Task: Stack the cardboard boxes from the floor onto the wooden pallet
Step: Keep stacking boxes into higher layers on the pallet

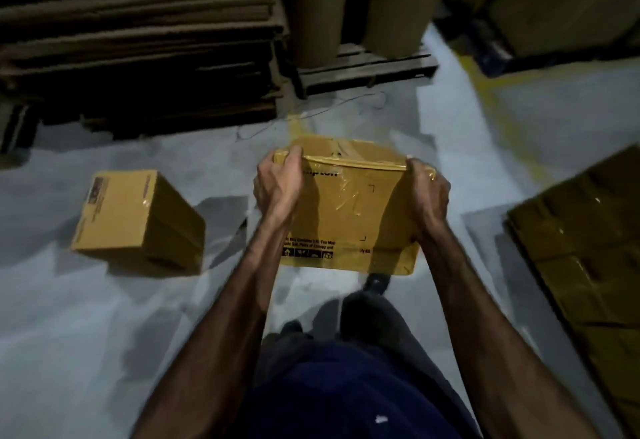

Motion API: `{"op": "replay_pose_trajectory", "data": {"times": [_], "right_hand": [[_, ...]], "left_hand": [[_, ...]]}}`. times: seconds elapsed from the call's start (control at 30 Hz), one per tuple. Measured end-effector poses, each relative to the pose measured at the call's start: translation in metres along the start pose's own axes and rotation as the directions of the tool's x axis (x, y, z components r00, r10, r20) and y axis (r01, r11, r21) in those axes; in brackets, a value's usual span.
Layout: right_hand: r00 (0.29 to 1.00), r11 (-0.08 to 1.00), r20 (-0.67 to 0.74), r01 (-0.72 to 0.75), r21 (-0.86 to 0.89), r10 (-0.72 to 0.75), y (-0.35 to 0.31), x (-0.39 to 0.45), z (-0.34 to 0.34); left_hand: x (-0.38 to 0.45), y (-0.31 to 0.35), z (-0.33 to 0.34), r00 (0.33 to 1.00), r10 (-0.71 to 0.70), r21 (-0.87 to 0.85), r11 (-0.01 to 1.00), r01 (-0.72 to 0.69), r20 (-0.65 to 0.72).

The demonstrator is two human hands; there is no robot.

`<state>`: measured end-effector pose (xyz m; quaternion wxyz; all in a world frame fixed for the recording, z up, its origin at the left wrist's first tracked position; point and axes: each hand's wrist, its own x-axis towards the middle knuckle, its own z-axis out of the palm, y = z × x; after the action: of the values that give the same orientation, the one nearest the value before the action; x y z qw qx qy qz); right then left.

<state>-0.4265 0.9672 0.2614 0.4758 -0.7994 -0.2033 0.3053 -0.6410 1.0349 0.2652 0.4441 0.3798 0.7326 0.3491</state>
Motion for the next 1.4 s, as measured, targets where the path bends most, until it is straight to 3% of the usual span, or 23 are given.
{"op": "replay_pose_trajectory", "data": {"times": [0.2, 0.47, 0.6, 0.8, 1.07, 1.23, 1.4], "right_hand": [[0.952, 0.984, -0.303, 0.028, 0.178, 0.028, -0.003, -0.058, -0.114], [0.773, 0.932, -0.632, 0.192, 0.309, 0.050, 0.008, -0.130, -0.272], [0.702, 0.923, -0.709, 0.227, 0.311, 0.067, 0.021, -0.167, -0.349], [0.536, 0.921, -0.831, 0.231, 0.313, 0.148, 0.053, -0.228, -0.472], [0.433, 0.930, -0.881, 0.209, 0.302, 0.189, 0.098, -0.279, -0.578], [0.329, 0.935, -0.911, 0.163, 0.314, 0.249, 0.127, -0.280, -0.621], [0.281, 0.930, -0.910, 0.119, 0.347, 0.304, 0.147, -0.262, -0.656]], "left_hand": [[-0.087, 0.056, 0.028, 0.933, 0.253, 0.012, 0.964, -0.265, 0.255], [-0.237, 0.091, 0.090, 0.758, 0.426, -0.043, 0.883, -0.468, 0.494], [-0.318, 0.095, 0.114, 0.688, 0.460, -0.084, 0.859, -0.505, 0.562], [-0.459, 0.092, 0.148, 0.533, 0.500, -0.162, 0.815, -0.557, 0.682], [-0.587, 0.065, 0.190, 0.428, 0.453, -0.167, 0.814, -0.557, 0.782], [-0.629, 0.046, 0.233, 0.388, 0.421, -0.168, 0.824, -0.541, 0.820], [-0.658, 0.041, 0.285, 0.344, 0.359, -0.139, 0.840, -0.525, 0.867]]}}
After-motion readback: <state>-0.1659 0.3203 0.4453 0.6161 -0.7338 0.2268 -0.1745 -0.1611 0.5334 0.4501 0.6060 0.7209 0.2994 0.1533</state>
